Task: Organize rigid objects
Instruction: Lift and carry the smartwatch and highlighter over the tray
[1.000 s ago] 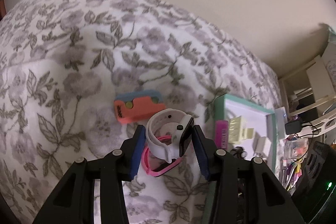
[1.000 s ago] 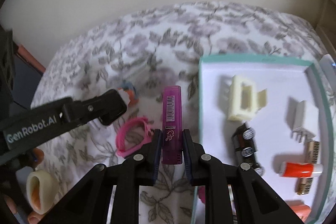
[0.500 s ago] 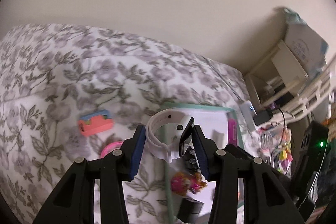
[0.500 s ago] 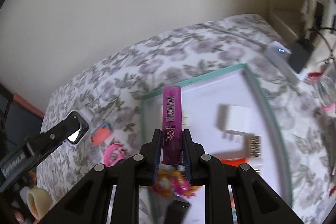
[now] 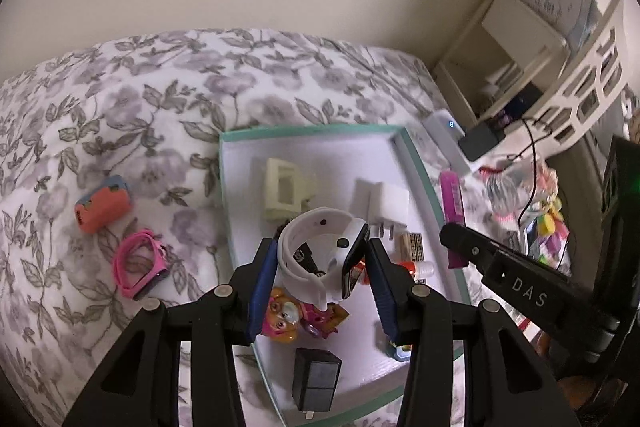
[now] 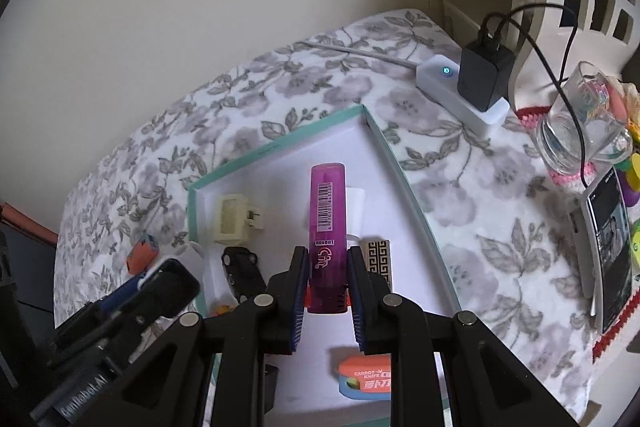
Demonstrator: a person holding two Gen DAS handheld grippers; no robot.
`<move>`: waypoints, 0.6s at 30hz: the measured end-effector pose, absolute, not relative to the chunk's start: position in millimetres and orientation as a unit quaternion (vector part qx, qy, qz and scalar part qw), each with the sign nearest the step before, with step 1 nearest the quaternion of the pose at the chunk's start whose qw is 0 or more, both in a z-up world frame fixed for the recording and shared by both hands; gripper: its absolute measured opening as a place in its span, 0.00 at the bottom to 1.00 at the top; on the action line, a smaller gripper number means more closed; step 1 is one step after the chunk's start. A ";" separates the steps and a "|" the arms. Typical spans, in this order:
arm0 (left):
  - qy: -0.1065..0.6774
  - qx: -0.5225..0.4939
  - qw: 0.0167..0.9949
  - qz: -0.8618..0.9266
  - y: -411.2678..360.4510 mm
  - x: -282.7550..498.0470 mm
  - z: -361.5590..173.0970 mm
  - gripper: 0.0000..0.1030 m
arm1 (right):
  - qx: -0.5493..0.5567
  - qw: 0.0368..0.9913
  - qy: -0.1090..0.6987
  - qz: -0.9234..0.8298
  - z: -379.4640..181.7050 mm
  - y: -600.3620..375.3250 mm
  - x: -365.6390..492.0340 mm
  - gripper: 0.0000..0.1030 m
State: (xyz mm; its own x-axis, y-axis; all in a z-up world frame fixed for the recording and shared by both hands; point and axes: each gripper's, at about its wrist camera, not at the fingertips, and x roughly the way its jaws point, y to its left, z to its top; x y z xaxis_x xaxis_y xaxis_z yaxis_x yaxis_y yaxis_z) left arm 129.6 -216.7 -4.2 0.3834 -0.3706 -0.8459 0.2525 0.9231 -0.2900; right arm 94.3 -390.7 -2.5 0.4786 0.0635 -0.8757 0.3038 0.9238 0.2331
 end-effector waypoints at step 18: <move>0.544 -0.020 0.819 -0.182 -235.6 125.6 -26.3 0.46 | 0.170 0.826 0.534 -0.063 -24.6 -381.5 101.6 0.20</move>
State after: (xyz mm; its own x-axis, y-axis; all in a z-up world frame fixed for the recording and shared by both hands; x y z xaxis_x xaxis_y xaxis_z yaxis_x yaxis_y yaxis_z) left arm 125.6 -235.6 -26.3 0.3414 -0.3204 -0.8836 0.2772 0.9326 -0.2310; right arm 101.6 -381.5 -24.6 0.4209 0.0775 -0.9038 0.2862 0.9341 0.2134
